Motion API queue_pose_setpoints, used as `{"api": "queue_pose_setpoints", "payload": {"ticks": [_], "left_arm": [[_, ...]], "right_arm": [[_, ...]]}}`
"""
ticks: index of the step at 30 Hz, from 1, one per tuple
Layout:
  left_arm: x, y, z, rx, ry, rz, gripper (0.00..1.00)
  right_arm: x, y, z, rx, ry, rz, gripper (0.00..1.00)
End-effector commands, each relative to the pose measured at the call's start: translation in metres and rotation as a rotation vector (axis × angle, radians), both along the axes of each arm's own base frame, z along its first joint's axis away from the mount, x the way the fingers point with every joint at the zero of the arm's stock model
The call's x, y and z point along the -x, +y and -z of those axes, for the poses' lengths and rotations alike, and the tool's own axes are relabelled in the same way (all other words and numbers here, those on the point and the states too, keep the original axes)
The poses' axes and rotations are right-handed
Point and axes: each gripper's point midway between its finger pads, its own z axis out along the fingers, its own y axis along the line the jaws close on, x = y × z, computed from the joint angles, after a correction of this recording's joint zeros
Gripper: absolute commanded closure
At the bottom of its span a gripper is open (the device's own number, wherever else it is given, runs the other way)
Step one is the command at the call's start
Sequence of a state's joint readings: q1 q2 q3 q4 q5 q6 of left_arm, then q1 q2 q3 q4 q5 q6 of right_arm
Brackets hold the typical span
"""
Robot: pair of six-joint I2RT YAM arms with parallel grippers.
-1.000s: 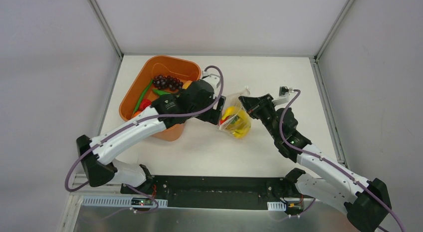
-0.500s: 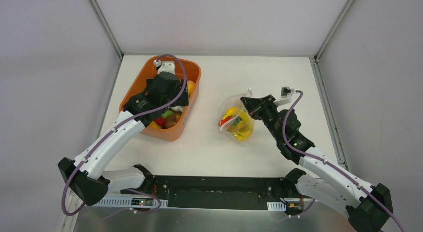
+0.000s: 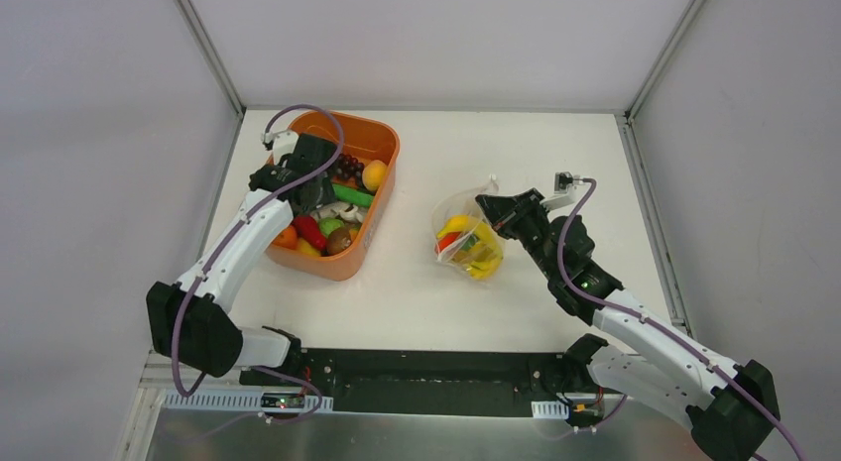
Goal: Place the food in the zip-top bag and seal the zipper
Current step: Pick up the fake fruit from the bin.
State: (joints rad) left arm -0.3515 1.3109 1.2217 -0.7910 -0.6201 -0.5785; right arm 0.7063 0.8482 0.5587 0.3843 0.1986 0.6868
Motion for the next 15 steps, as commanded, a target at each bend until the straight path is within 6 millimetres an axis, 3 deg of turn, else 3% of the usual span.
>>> {"api": "queue_pose_setpoints", "payload": {"ticks": [1,4,9,15], "left_arm": [[0.0,0.019,0.011,-0.011,0.062,-0.089,0.01],[0.005,0.028,0.018,0.045,0.106,-0.165,0.01],[0.02,0.036,0.02,0.084,0.003,-0.242,0.01],[0.028,0.038,0.042,0.106,0.061,-0.314,0.01]], "right_arm": [[-0.001,0.001,-0.036,-0.058,-0.083,-0.005,1.0],[-0.001,0.001,-0.037,-0.059,-0.085,-0.009,1.0],[-0.001,-0.001,-0.037,-0.06,-0.083,0.001,1.0],[-0.004,0.002,-0.038,-0.052,-0.082,-0.004,1.0]]}}
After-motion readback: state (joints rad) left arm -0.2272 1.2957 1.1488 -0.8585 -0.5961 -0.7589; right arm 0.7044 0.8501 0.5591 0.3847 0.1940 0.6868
